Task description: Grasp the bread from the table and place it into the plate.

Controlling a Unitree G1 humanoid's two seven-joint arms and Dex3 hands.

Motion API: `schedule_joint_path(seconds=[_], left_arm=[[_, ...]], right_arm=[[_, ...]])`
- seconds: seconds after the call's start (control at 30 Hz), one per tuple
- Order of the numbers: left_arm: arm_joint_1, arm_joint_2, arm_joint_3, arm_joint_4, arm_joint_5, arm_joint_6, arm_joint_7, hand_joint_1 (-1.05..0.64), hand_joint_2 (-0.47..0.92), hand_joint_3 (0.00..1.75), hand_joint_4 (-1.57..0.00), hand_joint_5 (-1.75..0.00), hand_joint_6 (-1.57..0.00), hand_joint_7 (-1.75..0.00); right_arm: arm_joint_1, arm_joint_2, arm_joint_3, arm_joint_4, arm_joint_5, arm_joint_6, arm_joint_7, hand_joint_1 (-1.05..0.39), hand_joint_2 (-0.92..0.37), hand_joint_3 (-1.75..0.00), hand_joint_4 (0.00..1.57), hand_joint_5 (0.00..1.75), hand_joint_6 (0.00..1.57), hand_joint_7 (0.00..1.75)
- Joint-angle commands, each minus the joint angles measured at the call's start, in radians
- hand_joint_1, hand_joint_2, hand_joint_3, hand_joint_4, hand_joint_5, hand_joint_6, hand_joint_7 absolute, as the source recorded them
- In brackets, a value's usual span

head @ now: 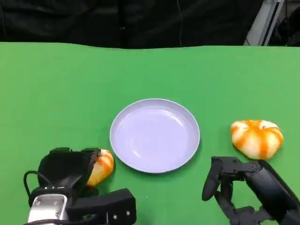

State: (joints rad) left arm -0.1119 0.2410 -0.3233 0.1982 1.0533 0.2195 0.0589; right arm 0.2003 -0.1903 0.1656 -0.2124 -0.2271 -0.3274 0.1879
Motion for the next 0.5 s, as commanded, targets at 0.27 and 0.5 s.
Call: schedule_joint_path(seconds=[0.27, 0.5], left_arm=[[0.044, 0.069, 0.086, -0.004, -0.152, -0.204, 0.402, -0.22, 0.92, 0.26, -0.81, -1.74, -0.67, -1.54], [0.059, 0.077, 0.080, -0.076, -0.146, -0.297, 0.552, -0.21, 0.53, 1.05, -0.89, -1.75, -0.80, -1.54]], right_arm=[[-0.005, -0.008, -0.006, -0.009, 0.001, 0.011, -0.008, 0.08, -0.33, -1.35, 0.85, 1.67, 0.78, 1.33], [-0.010, -0.010, -0.008, 0.000, 0.009, 0.010, -0.004, 0.09, -0.34, -1.35, 0.86, 1.68, 0.79, 1.33]])
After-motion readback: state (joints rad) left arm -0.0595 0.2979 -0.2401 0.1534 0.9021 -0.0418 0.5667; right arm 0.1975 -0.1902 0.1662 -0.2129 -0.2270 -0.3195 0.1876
